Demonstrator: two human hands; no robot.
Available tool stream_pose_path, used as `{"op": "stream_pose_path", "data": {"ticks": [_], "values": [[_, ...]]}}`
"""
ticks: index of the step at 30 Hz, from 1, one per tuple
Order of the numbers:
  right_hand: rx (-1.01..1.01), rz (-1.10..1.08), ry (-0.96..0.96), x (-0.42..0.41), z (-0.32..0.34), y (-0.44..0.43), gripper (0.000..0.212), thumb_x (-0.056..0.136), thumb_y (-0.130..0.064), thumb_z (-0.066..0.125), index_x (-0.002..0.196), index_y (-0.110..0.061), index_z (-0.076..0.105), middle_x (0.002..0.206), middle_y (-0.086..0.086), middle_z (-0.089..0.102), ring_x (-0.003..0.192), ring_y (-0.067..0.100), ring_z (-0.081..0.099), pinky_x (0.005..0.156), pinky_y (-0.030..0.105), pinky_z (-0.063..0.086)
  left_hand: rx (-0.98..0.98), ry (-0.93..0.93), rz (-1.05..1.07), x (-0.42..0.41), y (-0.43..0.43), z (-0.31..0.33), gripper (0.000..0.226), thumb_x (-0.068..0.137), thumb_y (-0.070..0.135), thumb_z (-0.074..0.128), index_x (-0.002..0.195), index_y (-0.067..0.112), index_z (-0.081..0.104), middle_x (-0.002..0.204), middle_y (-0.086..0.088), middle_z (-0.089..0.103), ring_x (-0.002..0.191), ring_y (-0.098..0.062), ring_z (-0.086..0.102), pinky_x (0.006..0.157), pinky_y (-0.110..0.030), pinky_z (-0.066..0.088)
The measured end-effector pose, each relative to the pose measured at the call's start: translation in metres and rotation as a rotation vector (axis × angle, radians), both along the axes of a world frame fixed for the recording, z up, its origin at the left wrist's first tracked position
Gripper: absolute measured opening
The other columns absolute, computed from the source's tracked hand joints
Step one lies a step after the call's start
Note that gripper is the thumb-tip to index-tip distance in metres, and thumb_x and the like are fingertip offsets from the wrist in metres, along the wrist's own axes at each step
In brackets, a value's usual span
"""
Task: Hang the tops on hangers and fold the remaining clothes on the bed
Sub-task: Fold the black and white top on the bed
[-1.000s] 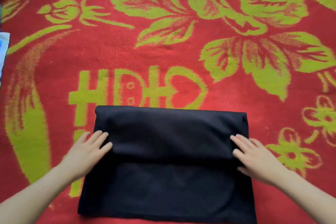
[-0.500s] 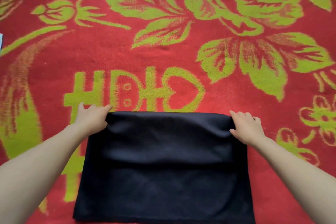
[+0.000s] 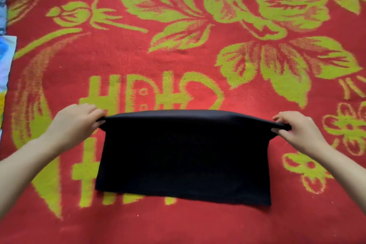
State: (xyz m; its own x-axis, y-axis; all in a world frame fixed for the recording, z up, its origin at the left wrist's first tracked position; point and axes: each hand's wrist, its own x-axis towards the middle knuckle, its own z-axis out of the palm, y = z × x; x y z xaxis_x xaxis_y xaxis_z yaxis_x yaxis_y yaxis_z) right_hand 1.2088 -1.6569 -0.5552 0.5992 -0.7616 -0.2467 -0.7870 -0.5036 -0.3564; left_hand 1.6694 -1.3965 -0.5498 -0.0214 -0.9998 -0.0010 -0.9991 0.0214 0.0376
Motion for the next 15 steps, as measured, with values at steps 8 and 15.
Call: {"op": "stream_pose_path", "data": {"ticks": [8, 15], "values": [[0.017, 0.455, 0.244, -0.082, -0.029, 0.12, 0.062, 0.03, -0.027, 0.09, 0.076, -0.019, 0.048, 0.1, 0.017, 0.069, 0.103, 0.03, 0.055, 0.08, 0.04, 0.04, 0.16, -0.107, -0.084, -0.045, 0.135, -0.049, 0.012, 0.073, 0.017, 0.044, 0.085, 0.018, 0.045, 0.07, -0.007, 0.047, 0.063, -0.029, 0.048, 0.059, -0.039, 0.028], [-0.037, 0.264, 0.439, -0.061, -0.057, 0.177, 0.037, 0.068, -0.039, 0.04, 0.062, -0.011, 0.064, 0.071, 0.01, 0.065, 0.073, 0.032, 0.063, 0.05, 0.04, 0.052, 0.279, -0.072, 0.234, -0.118, 0.129, -0.066, 0.021, 0.061, 0.016, 0.055, 0.076, 0.005, 0.065, 0.09, -0.022, 0.063, 0.088, -0.034, 0.047, 0.066, -0.045, 0.039]]}}
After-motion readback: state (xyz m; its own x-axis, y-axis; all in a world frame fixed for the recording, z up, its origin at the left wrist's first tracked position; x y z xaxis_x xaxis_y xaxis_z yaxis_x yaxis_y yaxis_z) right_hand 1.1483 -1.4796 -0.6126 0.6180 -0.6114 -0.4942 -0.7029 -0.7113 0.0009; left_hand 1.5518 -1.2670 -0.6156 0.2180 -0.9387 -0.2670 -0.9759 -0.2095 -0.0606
